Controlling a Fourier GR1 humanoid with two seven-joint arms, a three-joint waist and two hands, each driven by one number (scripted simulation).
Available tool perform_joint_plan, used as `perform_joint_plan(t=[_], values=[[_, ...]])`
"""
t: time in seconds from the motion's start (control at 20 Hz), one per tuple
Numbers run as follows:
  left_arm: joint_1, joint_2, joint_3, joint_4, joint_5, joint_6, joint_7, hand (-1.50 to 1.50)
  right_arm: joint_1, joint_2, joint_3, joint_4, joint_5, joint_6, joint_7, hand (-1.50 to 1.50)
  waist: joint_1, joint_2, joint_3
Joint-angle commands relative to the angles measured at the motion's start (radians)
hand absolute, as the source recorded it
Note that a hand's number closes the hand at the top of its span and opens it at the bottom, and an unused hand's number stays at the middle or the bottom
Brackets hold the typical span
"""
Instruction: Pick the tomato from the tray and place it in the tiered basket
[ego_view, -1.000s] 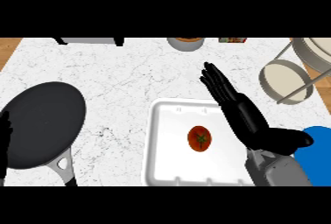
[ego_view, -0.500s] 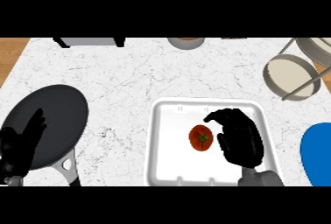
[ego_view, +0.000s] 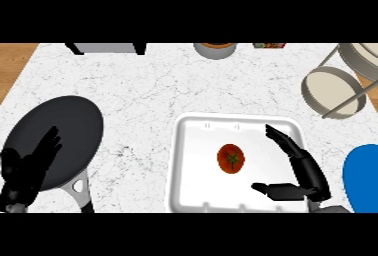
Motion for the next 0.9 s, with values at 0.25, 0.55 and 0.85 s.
perform_joint_plan(t=[0.25,0.55,0.85], values=[[-0.036,0.023,0.029,0.012,0.017,-0.062,0.026,0.00,-0.159,-0.177,0.112,-0.088,0.141,0.169,0.325,-1.50,0.006,-0.005,0.001],[-0.080,-0.032,0.060,0.128,-0.018,-0.080,-0.013,0.00,-0.204,-0.132,0.085,-0.300,0.098,0.230,0.592,-1.50,-0.006,-0.004,0.001],[-0.031,-0.038,0.064,-0.027,-0.049,-0.062,0.070,0.00,-0.230,-0.112,0.102,-0.239,0.112,0.338,0.704,-1.50,0.004,-0.004,0.002]])
